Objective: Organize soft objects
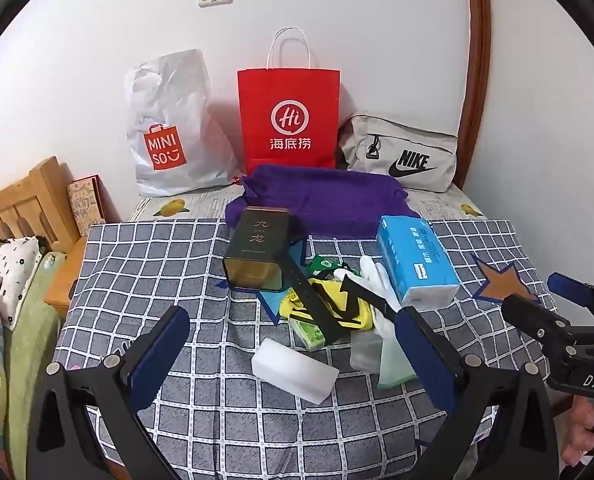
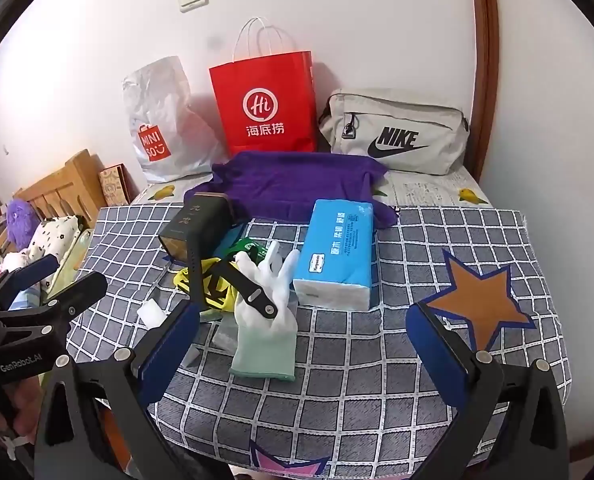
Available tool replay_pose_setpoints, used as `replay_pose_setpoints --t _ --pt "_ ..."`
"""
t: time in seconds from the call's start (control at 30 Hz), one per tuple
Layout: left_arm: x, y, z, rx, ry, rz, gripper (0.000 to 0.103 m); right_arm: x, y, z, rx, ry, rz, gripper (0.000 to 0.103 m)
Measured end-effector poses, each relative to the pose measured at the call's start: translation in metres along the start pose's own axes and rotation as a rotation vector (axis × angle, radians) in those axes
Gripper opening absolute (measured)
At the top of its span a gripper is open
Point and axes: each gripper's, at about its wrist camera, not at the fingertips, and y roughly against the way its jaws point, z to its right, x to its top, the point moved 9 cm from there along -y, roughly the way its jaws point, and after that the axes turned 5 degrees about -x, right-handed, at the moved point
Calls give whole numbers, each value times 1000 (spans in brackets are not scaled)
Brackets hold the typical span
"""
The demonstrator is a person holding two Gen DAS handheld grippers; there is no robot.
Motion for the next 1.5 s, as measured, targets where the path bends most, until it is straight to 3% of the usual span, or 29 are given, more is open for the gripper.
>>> replay_pose_setpoints --t 1.5 --pt "-7 4 6 -2 -14 10 103 -8 1 -7 25 -12 0 102"
